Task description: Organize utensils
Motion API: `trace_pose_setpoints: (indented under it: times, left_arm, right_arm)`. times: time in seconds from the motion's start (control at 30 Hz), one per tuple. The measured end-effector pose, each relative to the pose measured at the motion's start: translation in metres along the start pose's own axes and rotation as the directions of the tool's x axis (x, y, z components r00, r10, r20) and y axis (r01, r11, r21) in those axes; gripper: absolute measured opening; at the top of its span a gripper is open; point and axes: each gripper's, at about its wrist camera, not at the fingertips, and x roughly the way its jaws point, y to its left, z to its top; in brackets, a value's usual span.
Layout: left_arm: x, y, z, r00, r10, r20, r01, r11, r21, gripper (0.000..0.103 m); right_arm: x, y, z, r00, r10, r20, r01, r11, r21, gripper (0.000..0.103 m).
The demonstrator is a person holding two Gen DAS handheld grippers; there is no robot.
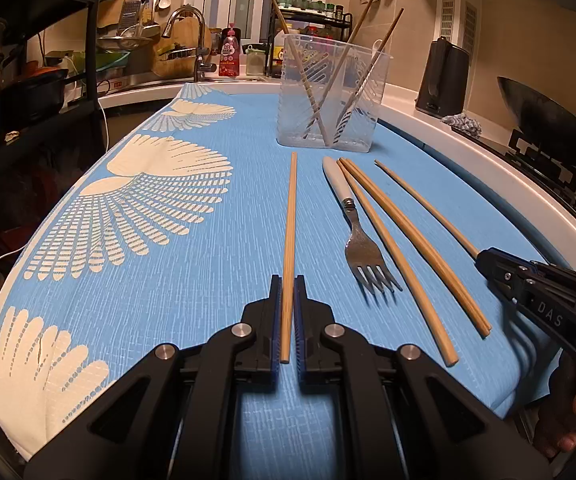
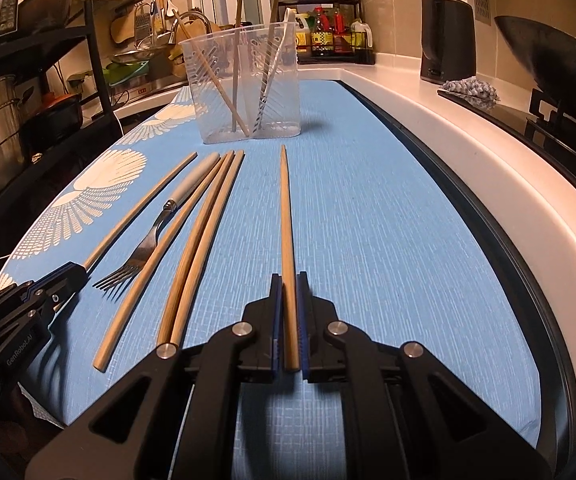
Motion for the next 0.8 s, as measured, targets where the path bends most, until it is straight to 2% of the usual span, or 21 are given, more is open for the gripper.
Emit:
trace_pose_setpoints:
  times: [0.23,0.8]
  left_arm:
    - [-0.0009,-0.0006,-0.0010,1.000,0.006,0.003,-0.006,1.000,0.005,0.006]
    - [-0.0016,-0.0026,-0.0003,1.000,0.030,0.008,-0.030,0.999,0.012,0.006]
  right_arm:
    - [-0.0021,0.0001,-0.0056,0.999,-0.006,0.042,0.006,1.000,0.003,0.008]
    - [0.0001,-0.0003,-0.0051,0.999,0.003,0.035,-0.003,1.000,0.007,0.007]
